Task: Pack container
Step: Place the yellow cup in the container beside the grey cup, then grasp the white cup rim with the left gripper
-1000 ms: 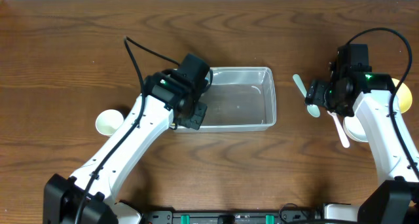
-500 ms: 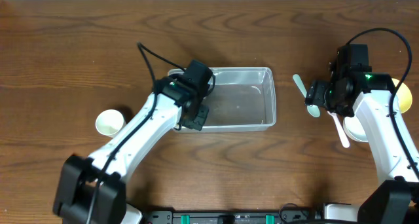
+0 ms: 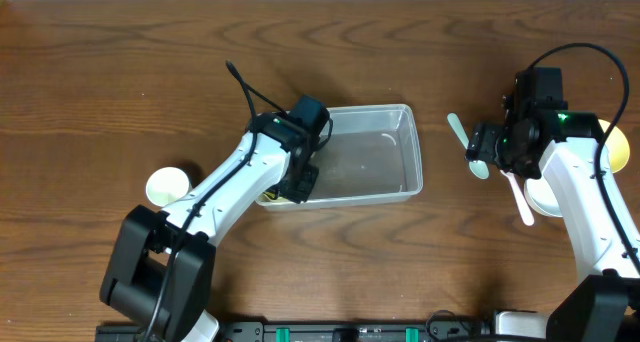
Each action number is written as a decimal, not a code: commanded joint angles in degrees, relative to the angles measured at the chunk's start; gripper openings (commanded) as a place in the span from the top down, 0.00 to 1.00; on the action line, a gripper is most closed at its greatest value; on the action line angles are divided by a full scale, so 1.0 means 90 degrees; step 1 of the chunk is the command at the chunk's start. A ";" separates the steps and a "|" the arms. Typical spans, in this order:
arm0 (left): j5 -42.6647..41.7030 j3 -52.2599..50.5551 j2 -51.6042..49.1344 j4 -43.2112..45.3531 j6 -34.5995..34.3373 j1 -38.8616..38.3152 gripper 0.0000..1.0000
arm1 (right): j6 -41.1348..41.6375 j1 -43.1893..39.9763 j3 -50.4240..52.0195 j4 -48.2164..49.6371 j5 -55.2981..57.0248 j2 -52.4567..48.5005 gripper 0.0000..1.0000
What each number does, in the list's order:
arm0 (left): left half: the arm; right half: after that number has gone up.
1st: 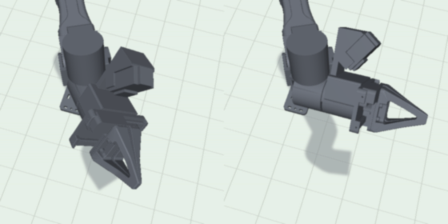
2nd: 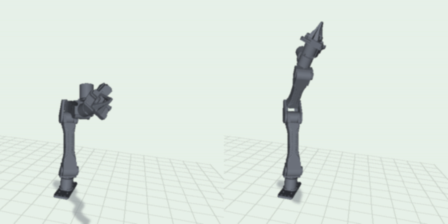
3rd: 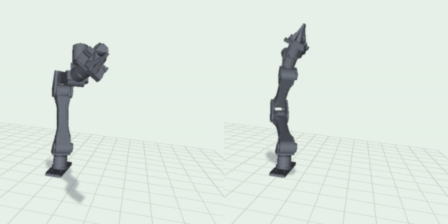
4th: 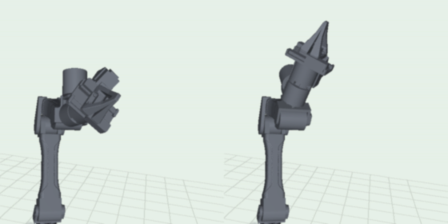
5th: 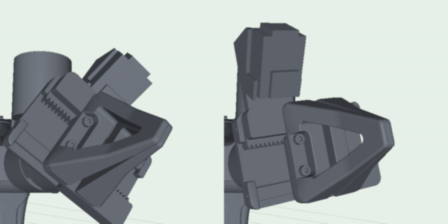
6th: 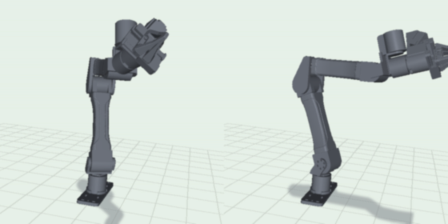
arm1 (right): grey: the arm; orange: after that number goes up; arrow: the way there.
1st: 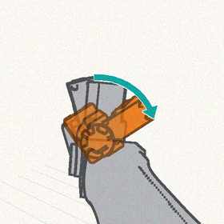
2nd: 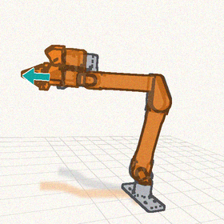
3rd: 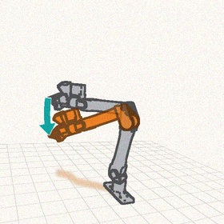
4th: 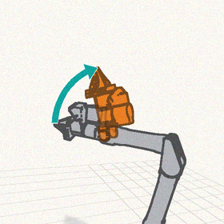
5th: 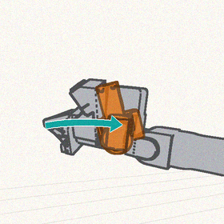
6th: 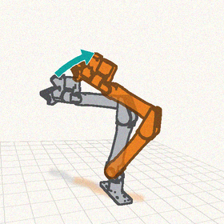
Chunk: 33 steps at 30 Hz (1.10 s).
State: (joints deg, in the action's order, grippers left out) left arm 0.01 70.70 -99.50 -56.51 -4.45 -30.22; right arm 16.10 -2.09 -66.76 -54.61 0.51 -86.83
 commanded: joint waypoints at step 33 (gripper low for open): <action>0.0160 -0.0158 0.0425 -0.0646 -0.0665 0.3677 0.54 | -0.0053 -0.0029 0.0002 0.0017 0.0063 0.0075 0.18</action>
State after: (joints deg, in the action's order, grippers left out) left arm 2.37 69.87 -93.47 -62.63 -9.28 2.59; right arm 16.08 -2.09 -66.76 -54.41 0.51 -86.83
